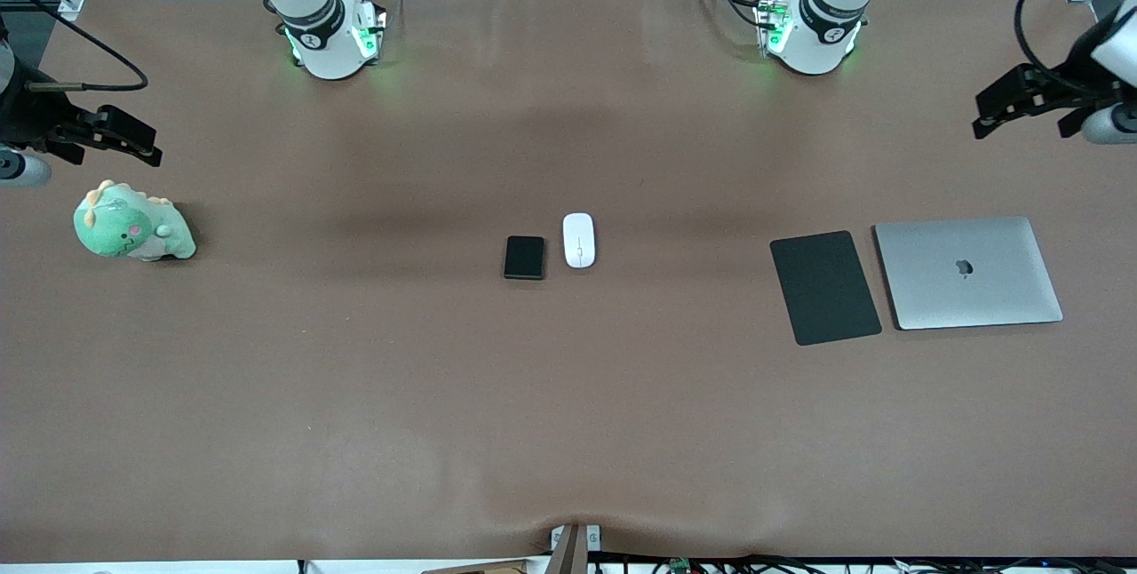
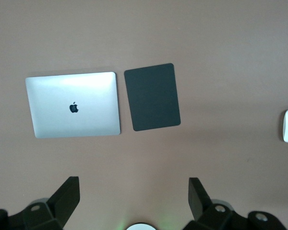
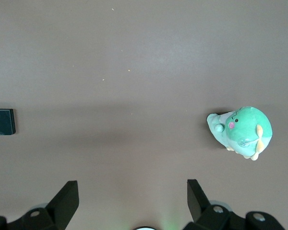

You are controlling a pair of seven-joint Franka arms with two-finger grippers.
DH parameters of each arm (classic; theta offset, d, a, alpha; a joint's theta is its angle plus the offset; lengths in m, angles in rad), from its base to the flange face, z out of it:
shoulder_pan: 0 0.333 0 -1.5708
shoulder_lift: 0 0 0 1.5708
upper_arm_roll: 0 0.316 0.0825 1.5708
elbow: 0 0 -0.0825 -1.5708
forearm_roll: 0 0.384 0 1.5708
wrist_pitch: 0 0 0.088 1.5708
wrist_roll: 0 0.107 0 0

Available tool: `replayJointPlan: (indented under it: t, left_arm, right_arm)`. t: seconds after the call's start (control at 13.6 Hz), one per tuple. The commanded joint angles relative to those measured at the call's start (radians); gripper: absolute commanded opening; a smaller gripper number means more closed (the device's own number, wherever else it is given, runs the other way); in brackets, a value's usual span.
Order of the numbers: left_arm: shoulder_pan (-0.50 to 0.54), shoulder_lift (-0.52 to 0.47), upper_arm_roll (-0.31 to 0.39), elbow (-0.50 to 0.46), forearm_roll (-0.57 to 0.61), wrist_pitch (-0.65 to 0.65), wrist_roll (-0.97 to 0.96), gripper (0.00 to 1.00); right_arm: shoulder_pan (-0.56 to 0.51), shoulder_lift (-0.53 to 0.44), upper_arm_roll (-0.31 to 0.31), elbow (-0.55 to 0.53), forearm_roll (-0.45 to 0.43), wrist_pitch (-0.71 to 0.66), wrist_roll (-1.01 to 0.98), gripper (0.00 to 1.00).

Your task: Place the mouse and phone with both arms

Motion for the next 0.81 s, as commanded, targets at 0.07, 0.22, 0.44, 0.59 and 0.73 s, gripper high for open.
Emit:
replayJointPlan:
  t: [0.07,0.22,0.44,0.59,0.73]
  left_arm:
    - [-0.006,0.085,-0.140,0.015,-0.002,-0.016,-0.005,1.00]
    - [-0.006,0.148,-0.221,0.018,-0.009,-0.012,-0.079,1.00]
    - [-0.042,0.259,-0.307,0.025,-0.006,0.036,-0.241,1.00]
    - [-0.098,0.312,-0.309,0.028,-0.009,0.118,-0.353,1.00]
    - [-0.159,0.375,-0.309,0.028,-0.008,0.200,-0.462,1.00]
  right_arm:
    - [0.001,0.002,-0.001,0.006,0.001,-0.011,-0.007,1.00]
    - [0.000,0.002,-0.001,0.006,-0.001,-0.017,-0.007,1.00]
    - [0.001,0.003,-0.001,0.006,0.001,-0.018,-0.007,1.00]
    - [0.003,0.002,-0.001,0.008,0.001,-0.020,-0.006,1.00]
    - [0.003,0.003,-0.001,0.008,0.001,-0.020,-0.006,1.00]
